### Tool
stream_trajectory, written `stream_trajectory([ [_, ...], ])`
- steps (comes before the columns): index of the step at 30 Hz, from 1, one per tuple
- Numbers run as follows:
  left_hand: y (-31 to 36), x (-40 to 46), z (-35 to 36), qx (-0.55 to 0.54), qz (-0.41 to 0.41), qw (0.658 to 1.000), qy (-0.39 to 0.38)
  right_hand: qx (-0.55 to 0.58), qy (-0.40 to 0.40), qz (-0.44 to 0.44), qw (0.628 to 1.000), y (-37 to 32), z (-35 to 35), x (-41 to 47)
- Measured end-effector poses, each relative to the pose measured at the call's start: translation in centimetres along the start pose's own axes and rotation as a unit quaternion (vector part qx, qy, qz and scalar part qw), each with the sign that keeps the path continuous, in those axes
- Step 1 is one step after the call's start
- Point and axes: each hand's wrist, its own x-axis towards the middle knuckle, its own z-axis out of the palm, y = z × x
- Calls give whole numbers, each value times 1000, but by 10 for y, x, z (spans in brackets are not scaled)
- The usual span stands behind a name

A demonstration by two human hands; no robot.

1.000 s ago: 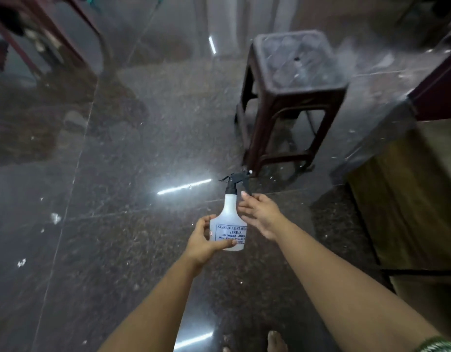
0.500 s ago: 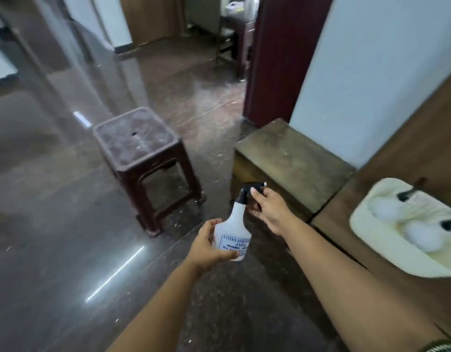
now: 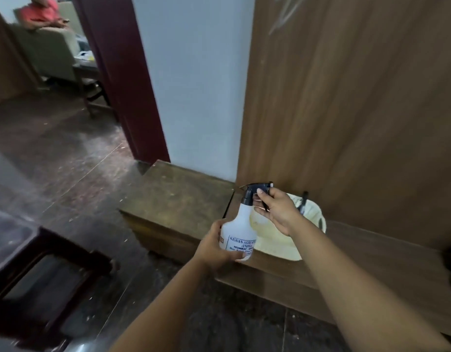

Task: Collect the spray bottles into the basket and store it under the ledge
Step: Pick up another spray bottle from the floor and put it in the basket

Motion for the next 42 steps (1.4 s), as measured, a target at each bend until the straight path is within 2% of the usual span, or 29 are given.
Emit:
stream_trajectory([
  [6, 41, 62, 47, 21, 58, 998, 8, -25, 32, -56, 998, -24, -57, 26],
  [9, 44, 93, 71, 43, 56, 997, 20, -56, 55, -75, 994, -21, -75, 39],
  [14, 33, 132, 105, 112, 27, 993, 20, -173, 101, -93, 975, 8, -97, 55],
  [20, 15, 155, 119, 309, -42, 950, -32, -233, 123, -57, 963, 52, -107, 67],
  [23, 7, 162, 122, 352, -43, 933, -58, -238, 130, -42, 962, 78, -109, 72],
  [33, -1, 170, 132, 457, -6, 889, -37, -176, 189, -10, 966, 137, -117, 85],
  [36, -6, 172, 132, 437, 14, 899, -32, -144, 206, -18, 968, 139, -117, 89],
  [42, -20, 174, 126, 327, 53, 943, -23, -140, 193, -31, 971, 149, -115, 93],
])
